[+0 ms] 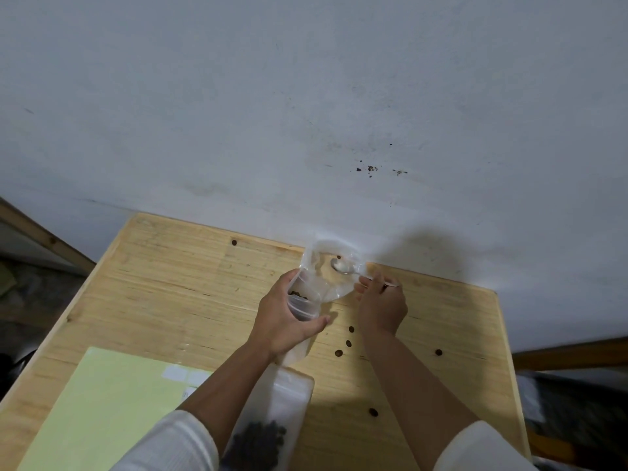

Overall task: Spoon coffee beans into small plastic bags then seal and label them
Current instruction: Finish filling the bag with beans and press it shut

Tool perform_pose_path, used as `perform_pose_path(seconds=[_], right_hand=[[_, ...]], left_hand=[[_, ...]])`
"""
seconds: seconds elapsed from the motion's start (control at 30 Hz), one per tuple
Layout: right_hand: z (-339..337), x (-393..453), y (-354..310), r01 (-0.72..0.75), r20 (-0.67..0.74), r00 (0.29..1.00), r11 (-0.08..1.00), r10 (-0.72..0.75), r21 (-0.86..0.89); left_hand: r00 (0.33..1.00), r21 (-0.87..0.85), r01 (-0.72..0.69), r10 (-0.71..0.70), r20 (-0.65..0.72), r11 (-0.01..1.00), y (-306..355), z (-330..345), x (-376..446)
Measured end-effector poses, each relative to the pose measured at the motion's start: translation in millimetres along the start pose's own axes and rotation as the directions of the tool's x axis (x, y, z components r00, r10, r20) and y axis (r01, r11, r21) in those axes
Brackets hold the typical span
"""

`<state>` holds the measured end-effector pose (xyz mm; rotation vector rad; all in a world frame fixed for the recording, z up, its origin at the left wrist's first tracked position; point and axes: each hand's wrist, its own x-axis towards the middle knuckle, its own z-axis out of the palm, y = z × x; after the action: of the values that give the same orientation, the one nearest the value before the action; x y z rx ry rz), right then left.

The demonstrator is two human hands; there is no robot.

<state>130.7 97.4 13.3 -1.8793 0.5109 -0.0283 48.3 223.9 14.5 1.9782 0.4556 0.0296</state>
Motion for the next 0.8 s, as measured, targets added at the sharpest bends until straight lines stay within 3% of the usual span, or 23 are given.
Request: perform_pose_path(seconds=[0.17,0.3,0.5,0.8], right_hand=[[6,5,3,-0.021,-0.054,0.998,0.999,0.023,0.027],[13,11,2,-0.120,-0.118,0.984,0.985,0.135,0.127],[1,12,8,-0.287,-0.010,0.952,0.901,0.307,0.324],[-24,6,10,-0.243,0.065,0.970,0.920,0.234,0.306]], left_hand=[[1.000,0.006,-0.011,0.011,0.010,1.000,-3,0,1],[1.000,0.000,-0.009,0.009,0.020,1.000,-4,1,0],[1.000,0.009,0.003,-0.004,0.016,1.000,-4,-2,2],[0.999,-0.023,0.022,-0.022,-0.027,1.000,-1,-7,-1]])
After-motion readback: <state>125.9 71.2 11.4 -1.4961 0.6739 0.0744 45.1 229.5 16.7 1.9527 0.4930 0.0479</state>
